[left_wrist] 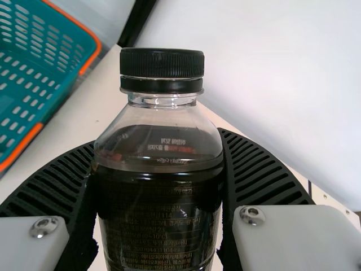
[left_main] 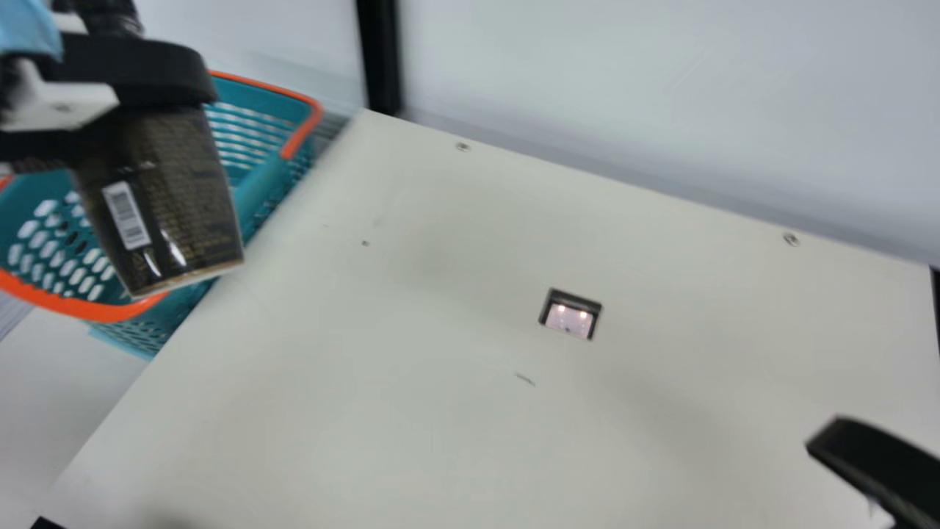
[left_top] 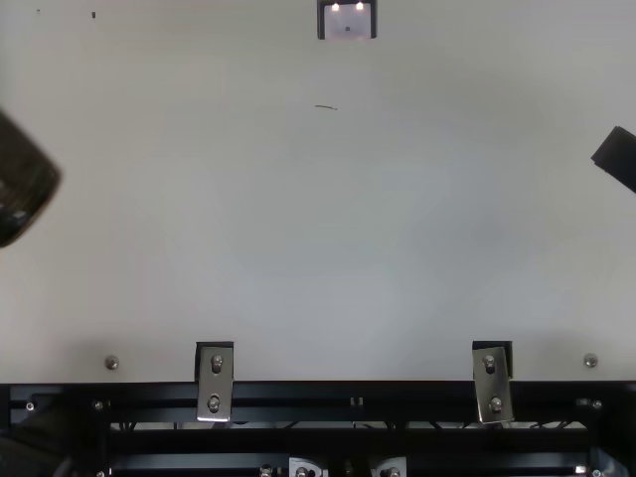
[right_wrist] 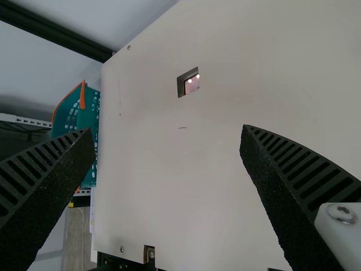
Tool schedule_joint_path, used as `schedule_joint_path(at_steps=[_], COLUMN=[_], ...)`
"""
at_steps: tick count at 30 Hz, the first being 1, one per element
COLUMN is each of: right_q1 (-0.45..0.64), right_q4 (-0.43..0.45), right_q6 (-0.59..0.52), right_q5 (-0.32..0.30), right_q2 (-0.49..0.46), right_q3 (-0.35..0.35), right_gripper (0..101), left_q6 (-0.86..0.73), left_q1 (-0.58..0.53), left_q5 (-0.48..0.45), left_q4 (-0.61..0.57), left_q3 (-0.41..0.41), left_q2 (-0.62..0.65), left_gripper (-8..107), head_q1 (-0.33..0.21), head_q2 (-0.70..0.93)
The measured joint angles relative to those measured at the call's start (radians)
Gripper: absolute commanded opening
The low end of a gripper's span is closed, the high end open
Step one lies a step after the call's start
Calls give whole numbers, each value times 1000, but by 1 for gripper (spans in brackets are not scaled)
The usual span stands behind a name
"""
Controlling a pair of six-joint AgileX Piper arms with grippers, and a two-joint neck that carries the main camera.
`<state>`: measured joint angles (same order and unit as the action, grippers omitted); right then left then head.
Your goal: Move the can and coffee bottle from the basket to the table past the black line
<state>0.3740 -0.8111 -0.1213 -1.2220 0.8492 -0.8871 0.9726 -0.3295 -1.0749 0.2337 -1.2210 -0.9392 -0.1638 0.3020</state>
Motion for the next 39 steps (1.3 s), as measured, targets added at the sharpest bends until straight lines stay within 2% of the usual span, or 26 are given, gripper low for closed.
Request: schedule_joint_path(at_steps=[4,7,32,39], right_q1=[0,0,0,0], right_q4=[0,0,0,0], right_q6=[0,0,0,0], right_q5=[0,0,0,0], right_q2=[0,0,0,0], right_q3=[0,0,0,0], right_gripper=[101,101,101,101], left_q6=[130,174,174,120], left_q1=[-135,-174,-174,-144], left_q5=[-6,-9,0,20], left_q4=[94,115,115,61], left_q3=[-12,-14,-14,-18], left_q2=[-39,-39,-39,-52], left_gripper=[10,10,10,10], head_q1=[26,26,26,31], head_q2=[-72,-61,-61,-61])
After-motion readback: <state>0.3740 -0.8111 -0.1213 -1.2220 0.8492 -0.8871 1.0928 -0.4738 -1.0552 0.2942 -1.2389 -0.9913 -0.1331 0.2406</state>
